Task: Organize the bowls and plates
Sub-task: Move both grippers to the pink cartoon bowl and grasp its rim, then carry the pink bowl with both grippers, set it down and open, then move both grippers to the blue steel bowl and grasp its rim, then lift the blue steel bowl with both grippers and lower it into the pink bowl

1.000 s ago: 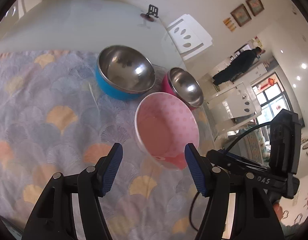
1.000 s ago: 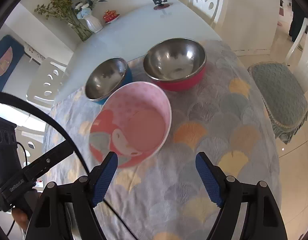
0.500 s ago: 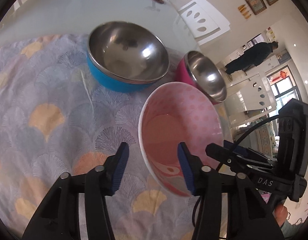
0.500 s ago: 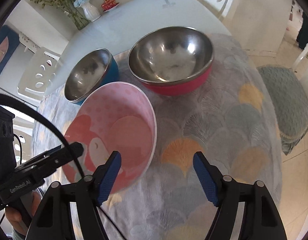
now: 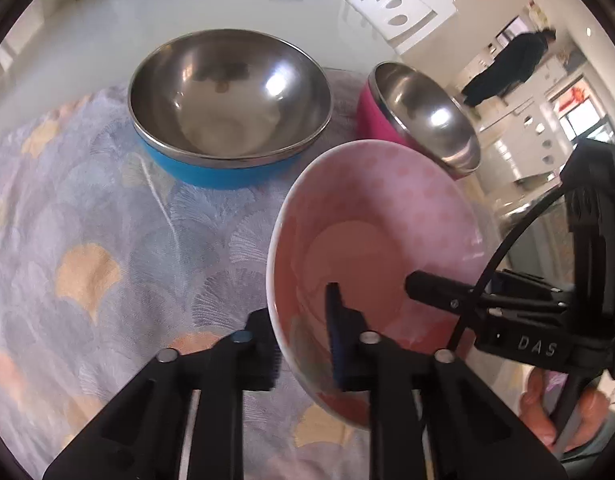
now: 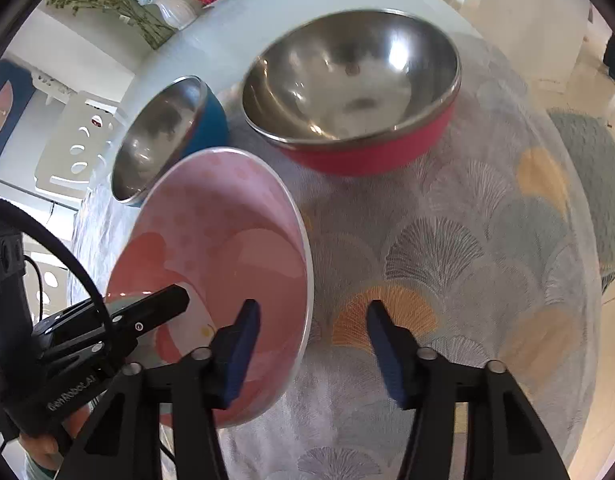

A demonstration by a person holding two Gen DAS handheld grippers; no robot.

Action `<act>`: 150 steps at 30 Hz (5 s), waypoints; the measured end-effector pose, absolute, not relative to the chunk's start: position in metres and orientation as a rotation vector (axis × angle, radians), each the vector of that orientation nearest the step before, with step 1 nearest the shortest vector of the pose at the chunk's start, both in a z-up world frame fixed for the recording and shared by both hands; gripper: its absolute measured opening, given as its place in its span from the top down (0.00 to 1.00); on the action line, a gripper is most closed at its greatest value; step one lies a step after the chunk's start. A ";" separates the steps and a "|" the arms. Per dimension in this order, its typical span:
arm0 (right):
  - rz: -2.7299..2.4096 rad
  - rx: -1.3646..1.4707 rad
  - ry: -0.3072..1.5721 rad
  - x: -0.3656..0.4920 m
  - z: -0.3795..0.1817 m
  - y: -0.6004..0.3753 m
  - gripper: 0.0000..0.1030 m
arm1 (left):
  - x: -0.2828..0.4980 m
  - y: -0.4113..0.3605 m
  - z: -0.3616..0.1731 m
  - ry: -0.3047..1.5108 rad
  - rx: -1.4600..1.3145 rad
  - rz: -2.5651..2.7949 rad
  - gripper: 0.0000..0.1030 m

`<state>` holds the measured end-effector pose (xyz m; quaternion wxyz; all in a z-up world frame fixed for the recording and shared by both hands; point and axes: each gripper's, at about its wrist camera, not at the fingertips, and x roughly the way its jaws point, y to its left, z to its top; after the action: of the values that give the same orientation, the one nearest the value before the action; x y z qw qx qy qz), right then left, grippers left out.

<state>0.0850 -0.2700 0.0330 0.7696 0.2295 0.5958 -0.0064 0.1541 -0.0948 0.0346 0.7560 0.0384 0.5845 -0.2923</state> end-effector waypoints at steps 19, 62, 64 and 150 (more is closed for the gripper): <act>0.026 0.442 1.260 0.076 0.049 -0.244 0.75 | 0.119 -0.095 0.064 1.200 0.080 -0.554 0.88; -0.028 0.512 1.432 -0.095 0.046 -0.160 0.72 | -0.050 0.012 0.044 1.406 -0.143 -0.615 0.84; -0.028 0.526 1.421 -0.099 0.051 -0.165 0.72 | -0.049 0.016 0.050 1.390 -0.156 -0.610 0.83; 0.143 0.340 1.320 0.170 0.105 -0.203 0.70 | 0.227 -0.026 0.086 1.217 -0.286 -0.553 0.83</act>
<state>0.1701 -0.2032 0.1054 0.7742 0.1572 0.6096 0.0659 0.2266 -0.0263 0.0864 0.7752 -0.1320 0.5624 -0.2556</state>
